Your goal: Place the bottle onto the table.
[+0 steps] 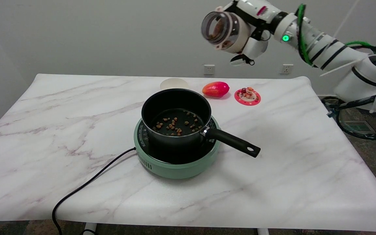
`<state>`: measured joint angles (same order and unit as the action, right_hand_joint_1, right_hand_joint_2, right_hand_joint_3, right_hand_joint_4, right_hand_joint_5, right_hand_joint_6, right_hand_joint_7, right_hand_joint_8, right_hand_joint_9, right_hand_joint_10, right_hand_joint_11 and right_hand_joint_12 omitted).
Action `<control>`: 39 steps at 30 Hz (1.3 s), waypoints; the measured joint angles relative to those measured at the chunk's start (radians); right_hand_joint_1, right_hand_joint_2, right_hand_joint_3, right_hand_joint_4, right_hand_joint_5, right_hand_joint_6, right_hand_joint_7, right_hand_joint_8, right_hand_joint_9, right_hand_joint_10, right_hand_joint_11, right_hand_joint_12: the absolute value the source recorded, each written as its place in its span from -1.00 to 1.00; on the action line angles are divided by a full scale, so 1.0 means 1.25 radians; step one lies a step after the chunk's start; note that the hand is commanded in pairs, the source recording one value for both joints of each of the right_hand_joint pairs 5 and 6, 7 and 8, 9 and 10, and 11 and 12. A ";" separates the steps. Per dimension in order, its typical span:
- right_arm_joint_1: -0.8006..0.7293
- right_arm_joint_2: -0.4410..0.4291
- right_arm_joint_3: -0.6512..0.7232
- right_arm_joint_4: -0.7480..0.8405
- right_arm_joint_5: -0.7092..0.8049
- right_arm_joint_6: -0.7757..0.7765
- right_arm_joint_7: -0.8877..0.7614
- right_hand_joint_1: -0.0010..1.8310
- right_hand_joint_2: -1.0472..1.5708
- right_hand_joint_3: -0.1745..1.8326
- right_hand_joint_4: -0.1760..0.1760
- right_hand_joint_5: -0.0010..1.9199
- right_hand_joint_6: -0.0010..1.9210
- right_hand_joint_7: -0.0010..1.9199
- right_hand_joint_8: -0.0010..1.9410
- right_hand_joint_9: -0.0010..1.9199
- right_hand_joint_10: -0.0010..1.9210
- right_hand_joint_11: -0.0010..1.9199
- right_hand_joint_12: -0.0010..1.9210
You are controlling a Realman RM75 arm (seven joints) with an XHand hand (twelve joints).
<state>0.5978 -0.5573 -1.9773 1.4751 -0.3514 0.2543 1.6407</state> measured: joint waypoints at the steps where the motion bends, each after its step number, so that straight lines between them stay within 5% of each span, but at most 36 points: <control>1: -0.018 0.001 0.018 -0.010 0.031 0.005 -0.001 0.75 0.30 0.06 0.00 0.98 0.97 1.00 0.98 0.42 0.42 0.25 0.25; 19: -0.334 -0.056 0.275 -0.252 0.447 0.186 -0.010 0.72 0.44 -0.05 0.00 1.00 1.00 1.00 0.98 0.48 0.48 0.28 0.28; 39: -0.423 -0.171 0.304 -0.491 0.633 0.347 -0.001 0.69 0.53 -0.13 0.00 1.00 1.00 1.00 0.98 0.51 0.51 0.29 0.29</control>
<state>0.0690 -0.7710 -1.5970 0.8616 0.4398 0.6884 1.6389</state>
